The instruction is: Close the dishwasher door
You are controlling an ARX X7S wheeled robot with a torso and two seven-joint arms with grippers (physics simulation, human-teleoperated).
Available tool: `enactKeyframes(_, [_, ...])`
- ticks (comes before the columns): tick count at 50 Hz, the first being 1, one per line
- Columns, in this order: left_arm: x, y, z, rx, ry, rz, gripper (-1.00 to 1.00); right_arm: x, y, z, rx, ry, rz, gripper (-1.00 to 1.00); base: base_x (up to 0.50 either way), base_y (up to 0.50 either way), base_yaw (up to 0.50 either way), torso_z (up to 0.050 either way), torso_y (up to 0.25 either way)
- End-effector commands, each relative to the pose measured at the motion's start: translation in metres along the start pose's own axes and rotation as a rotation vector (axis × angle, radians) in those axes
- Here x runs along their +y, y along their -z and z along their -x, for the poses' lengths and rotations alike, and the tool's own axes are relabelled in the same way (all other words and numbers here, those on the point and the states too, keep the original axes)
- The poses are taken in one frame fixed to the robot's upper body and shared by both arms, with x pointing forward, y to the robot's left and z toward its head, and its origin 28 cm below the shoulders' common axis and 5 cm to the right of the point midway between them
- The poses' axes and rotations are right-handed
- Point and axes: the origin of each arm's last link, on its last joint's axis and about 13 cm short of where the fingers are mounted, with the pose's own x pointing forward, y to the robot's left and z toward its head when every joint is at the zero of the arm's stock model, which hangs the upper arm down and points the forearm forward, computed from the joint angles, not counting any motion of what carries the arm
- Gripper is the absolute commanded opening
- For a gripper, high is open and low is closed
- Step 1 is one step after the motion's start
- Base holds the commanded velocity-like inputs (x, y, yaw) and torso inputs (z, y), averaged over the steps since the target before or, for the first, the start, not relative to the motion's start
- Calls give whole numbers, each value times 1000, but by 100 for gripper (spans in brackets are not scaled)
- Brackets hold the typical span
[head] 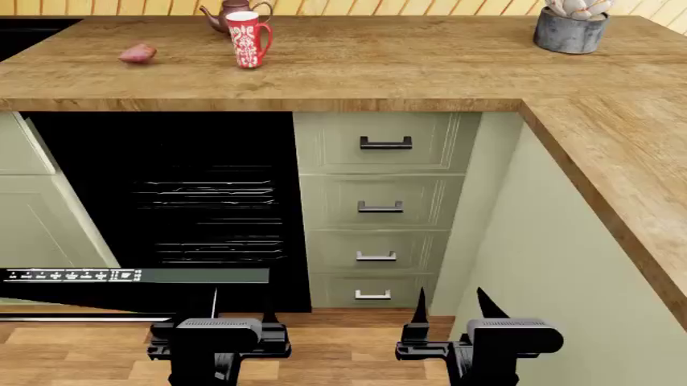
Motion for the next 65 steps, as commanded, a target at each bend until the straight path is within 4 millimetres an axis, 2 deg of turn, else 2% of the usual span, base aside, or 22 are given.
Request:
enactKeyframes(1, [1, 1, -1, 4, -6, -7, 100, 0, 0, 0, 3, 8, -4, 100, 0, 0, 0, 0, 0])
enactKeyframes(19, [0, 1, -1, 2, 4, -16, 100, 1, -2, 3, 11, -6, -9, 100, 0, 0, 0, -2, 0])
enactKeyframes(65, [-4, 4, 2, 20, 15, -24, 100, 2, -1, 3, 11, -14, -13, 100, 0, 0, 0, -50, 0])
